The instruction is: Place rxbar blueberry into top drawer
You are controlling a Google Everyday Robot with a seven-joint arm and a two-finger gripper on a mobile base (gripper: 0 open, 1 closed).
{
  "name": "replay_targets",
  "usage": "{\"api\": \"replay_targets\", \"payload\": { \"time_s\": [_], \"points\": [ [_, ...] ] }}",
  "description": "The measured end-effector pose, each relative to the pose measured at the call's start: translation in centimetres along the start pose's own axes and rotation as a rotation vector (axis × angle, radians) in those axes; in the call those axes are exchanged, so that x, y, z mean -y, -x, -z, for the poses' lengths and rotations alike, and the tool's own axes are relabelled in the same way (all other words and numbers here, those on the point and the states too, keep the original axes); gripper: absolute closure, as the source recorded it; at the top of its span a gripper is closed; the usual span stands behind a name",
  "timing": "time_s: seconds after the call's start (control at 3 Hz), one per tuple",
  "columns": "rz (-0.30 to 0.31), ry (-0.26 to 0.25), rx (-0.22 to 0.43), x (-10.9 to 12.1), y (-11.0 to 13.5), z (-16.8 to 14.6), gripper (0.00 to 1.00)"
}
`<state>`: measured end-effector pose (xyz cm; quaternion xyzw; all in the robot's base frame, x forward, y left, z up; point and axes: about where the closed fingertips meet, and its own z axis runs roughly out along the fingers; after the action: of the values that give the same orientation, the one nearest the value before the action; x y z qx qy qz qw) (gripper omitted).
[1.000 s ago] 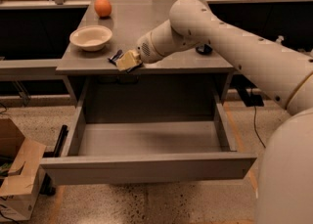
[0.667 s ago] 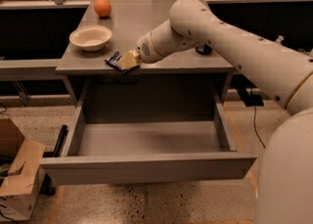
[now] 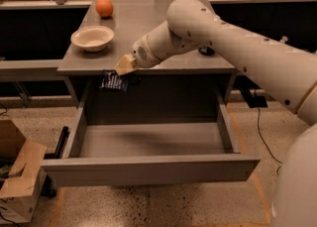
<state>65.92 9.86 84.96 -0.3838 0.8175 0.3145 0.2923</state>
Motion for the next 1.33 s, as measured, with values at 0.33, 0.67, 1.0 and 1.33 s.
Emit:
{"api": "replay_targets", "payload": {
  "time_s": [0.33, 0.67, 1.0, 1.33],
  "points": [
    [0.005, 0.064, -0.026, -3.6, -1.4, 0.4, 1.0],
    [-0.007, 0.121, -0.021, -4.6, -3.5, 0.3, 1.0],
    [-0.037, 0.196, -0.031, -3.8, -6.6, -1.0, 1.0],
    [-0.083, 0.242, -0.034, -2.2, -10.8, -2.7, 0.86]
  ]
}}
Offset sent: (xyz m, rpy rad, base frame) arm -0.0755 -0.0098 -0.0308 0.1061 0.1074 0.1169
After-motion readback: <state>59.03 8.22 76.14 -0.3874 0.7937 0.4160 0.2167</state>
